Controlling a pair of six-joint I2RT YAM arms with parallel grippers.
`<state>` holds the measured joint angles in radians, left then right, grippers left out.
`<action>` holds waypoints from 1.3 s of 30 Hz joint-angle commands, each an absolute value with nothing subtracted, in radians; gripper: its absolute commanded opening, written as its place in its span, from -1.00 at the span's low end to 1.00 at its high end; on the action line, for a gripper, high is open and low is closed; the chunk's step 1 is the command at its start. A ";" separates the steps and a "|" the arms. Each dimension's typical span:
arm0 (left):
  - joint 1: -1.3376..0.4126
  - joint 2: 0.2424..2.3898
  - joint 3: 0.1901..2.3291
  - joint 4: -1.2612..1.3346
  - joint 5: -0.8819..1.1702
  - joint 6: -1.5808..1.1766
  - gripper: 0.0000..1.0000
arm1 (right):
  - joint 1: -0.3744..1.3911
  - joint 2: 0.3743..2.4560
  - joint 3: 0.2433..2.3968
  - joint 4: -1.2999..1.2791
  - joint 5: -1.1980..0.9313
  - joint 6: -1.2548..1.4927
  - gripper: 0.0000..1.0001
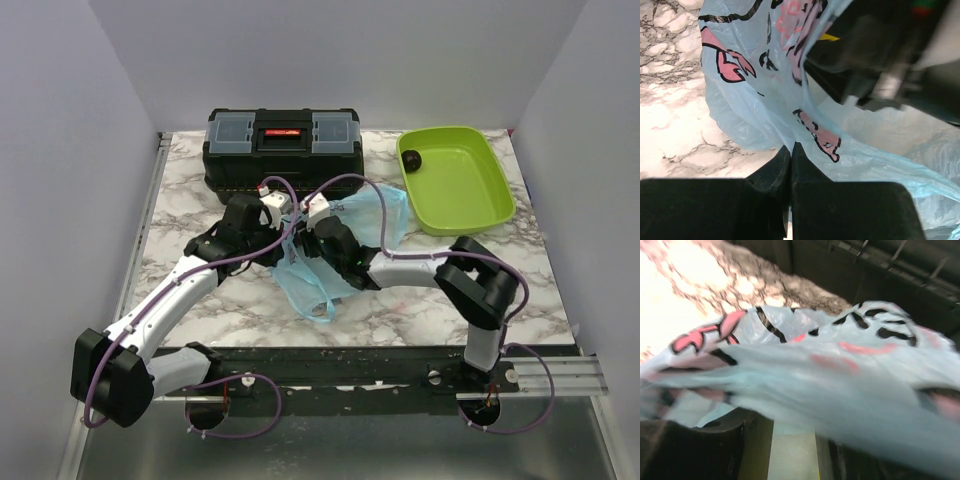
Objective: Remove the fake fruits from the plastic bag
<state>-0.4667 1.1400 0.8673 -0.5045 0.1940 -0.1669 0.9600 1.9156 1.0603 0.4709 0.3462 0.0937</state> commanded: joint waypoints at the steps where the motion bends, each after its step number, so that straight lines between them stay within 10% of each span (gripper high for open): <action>1: -0.462 1.145 0.898 -0.506 0.195 -0.170 -1.00 | 0.957 1.802 0.975 0.512 0.366 0.143 -0.32; 13: -0.462 1.163 0.900 -0.509 0.198 -0.170 -1.00 | 0.957 1.597 0.768 0.512 0.336 0.266 -0.62; 32: -0.463 1.238 0.924 -0.571 -0.088 -0.195 -1.00 | 0.933 1.949 1.061 0.698 0.333 0.060 0.69; 39: -0.463 1.266 0.926 -0.570 -0.165 -0.235 -1.00 | 0.907 2.081 1.155 0.707 0.342 0.054 0.81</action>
<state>-0.4664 1.2472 0.9031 -0.5632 -0.0875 -0.1993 0.9203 2.0182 1.1049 0.6643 0.3347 0.0769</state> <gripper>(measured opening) 0.003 0.906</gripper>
